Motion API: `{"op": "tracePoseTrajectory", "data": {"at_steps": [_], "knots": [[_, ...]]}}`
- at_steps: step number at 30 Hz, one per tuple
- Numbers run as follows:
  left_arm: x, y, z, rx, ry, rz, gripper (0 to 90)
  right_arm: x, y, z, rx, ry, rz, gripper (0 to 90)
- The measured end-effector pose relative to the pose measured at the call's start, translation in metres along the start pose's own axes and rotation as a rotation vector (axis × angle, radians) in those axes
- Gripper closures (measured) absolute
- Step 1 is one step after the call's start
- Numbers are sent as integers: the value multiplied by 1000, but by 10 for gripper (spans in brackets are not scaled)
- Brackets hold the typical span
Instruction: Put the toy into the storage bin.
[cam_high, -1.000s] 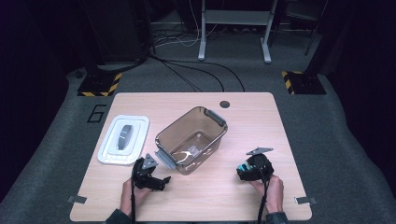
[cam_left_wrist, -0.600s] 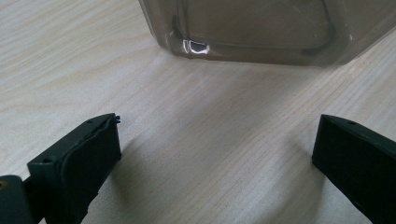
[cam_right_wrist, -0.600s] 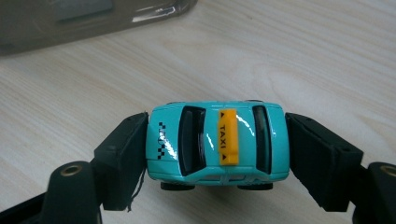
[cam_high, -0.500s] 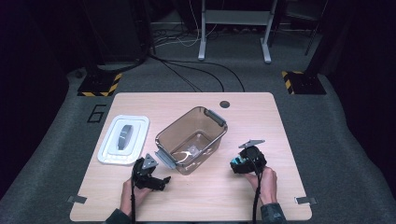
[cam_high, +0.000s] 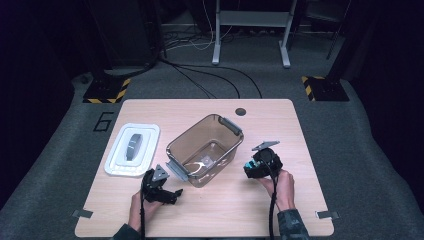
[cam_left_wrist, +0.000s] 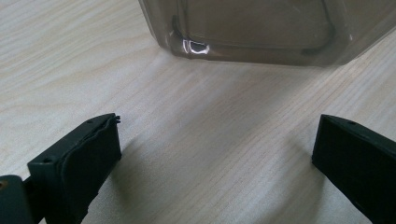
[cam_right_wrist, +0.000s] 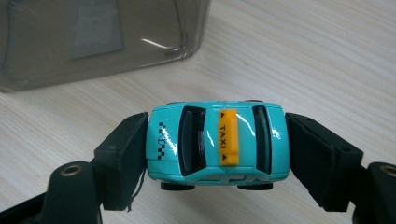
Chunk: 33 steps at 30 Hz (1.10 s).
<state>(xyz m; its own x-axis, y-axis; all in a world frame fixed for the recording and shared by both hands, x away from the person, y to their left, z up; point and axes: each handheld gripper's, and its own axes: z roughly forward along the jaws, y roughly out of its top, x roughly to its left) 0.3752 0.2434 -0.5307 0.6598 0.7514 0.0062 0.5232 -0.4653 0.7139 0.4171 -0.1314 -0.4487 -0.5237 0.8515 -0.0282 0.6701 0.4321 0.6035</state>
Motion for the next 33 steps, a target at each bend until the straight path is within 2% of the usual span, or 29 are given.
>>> {"op": "tracePoseTrajectory", "data": {"at_steps": [17,33], "knots": [[0,0,0,0,0,1,9,1,29,-17,-33,-26,-37,244],[0,0,0,-1,0,0,9,-5,49,-38,-56,-63,-42,244]]}}
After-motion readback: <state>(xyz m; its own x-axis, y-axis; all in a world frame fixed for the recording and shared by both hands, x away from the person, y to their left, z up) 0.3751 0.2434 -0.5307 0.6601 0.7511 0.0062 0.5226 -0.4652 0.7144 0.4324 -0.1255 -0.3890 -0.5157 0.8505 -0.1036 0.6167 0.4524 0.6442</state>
